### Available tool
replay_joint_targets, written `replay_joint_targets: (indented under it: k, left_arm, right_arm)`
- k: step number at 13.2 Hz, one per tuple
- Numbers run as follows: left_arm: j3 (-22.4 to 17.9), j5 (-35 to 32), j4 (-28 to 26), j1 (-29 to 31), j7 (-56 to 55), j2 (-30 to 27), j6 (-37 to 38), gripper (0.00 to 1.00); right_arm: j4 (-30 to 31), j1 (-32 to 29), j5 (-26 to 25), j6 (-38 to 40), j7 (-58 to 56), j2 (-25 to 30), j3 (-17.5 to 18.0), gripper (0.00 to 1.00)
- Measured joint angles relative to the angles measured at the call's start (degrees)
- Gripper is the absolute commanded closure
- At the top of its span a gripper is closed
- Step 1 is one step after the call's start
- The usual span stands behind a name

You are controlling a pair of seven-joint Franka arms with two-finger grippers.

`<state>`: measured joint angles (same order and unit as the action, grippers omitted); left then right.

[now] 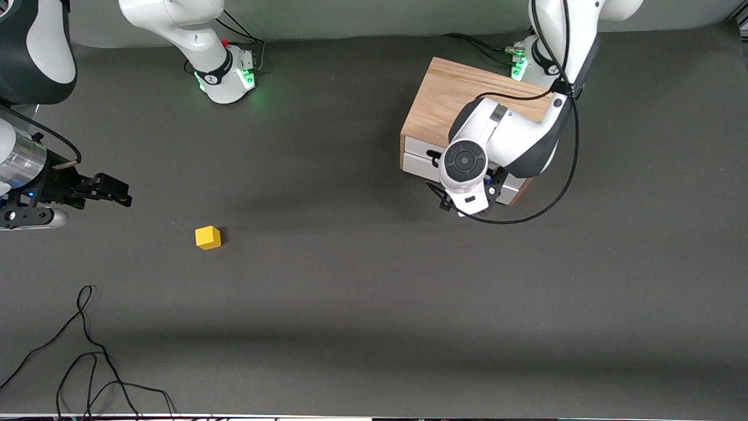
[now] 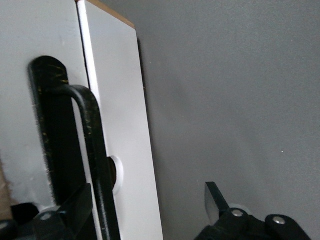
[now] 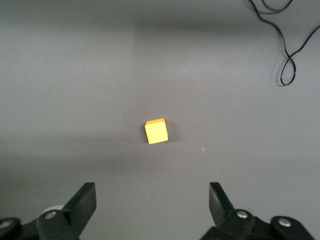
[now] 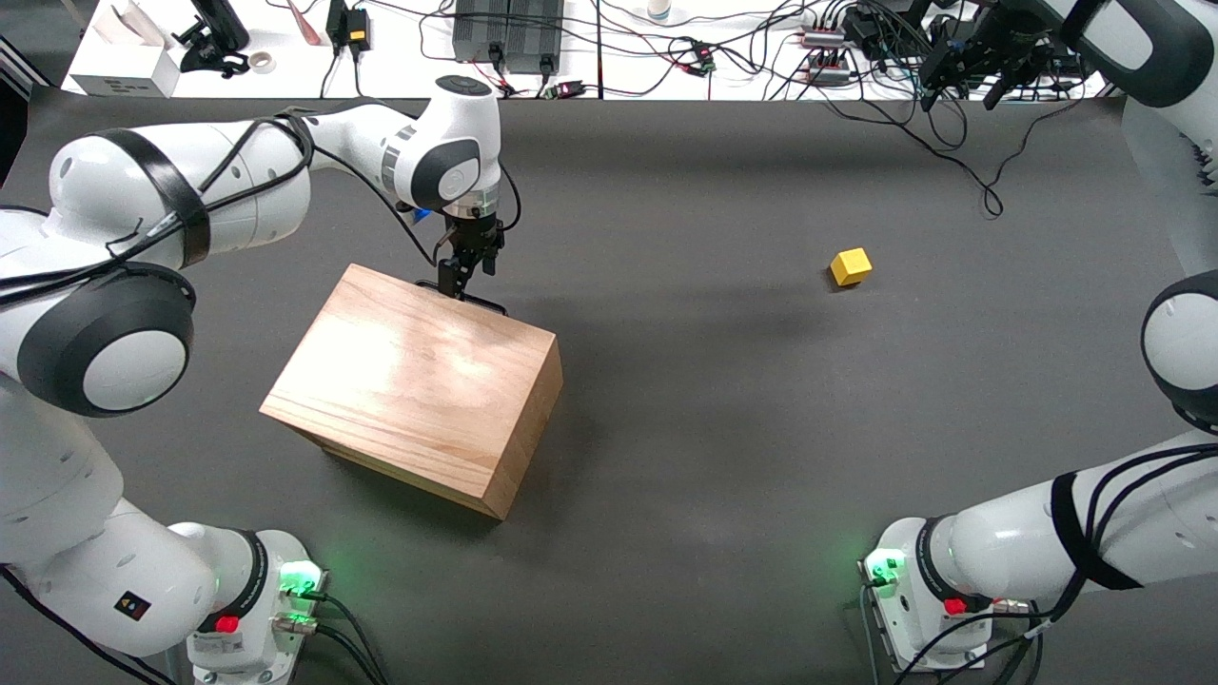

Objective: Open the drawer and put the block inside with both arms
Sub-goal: 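Pull the drawer open with the left gripper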

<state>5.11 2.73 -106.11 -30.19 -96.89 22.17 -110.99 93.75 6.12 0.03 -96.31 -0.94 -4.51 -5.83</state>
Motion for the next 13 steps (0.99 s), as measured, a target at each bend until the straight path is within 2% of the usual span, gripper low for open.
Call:
replay_joint_targets:
  k: [10, 13]
  left_arm:
    - [-0.11, -0.38, 0.27, -0.01, 0.00, 0.71, -4.42, 0.00]
    - [-0.40, -0.62, 2.10, 0.02, 0.00, 1.78, -6.72, 0.00]
  right_arm:
    - [0.22, 0.36, -0.08, 2.01, -1.38, -0.18, 0.25, 0.00]
    - [0.23, 0.86, -0.54, 1.86, -1.51, -0.26, 0.30, 0.00]
